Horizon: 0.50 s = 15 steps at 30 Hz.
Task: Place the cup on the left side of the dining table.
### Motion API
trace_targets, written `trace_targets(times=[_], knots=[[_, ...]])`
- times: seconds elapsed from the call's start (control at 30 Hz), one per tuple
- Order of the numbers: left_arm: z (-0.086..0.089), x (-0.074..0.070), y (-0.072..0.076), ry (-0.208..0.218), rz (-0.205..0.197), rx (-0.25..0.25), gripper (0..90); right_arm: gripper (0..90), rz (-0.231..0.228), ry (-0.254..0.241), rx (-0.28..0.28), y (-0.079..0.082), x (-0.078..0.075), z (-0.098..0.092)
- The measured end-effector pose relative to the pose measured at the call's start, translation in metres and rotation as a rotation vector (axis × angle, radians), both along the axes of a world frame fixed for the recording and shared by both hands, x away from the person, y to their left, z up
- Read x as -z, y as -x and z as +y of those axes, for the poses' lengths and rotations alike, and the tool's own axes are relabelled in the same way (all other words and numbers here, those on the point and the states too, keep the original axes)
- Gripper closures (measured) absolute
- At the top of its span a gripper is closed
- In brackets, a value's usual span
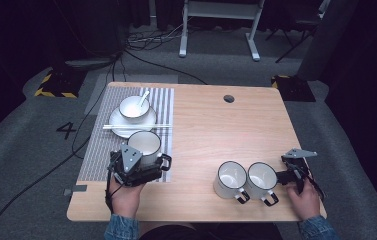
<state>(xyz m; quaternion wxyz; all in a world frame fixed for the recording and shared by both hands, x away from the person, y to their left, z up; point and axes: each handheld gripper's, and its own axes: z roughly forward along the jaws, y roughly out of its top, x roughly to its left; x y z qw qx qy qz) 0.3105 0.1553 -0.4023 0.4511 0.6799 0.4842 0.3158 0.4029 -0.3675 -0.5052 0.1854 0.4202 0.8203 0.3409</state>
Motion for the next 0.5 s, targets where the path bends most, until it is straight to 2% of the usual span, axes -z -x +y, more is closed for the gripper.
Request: trace_targets(times=[0.23,0.27,0.33,0.5], knots=[[0.018,0.005,-0.010,-0.009,-0.013,-0.049,2.9,0.1,0.000,0.000,0.000,0.000,0.000,0.000],[0.019,0.006,-0.012,0.005,-0.016,-0.057,2.9,0.1,0.000,0.000,-0.001,0.000,0.000,0.000],[0.023,0.007,-0.016,0.006,-0.022,-0.067,2.9,0.1,0.000,0.000,-0.002,0.000,0.000,0.000],[0.030,0.014,-0.029,-0.009,-0.016,-0.100,2.9,0.1,0.000,0.001,-0.002,0.000,0.000,0.000]])
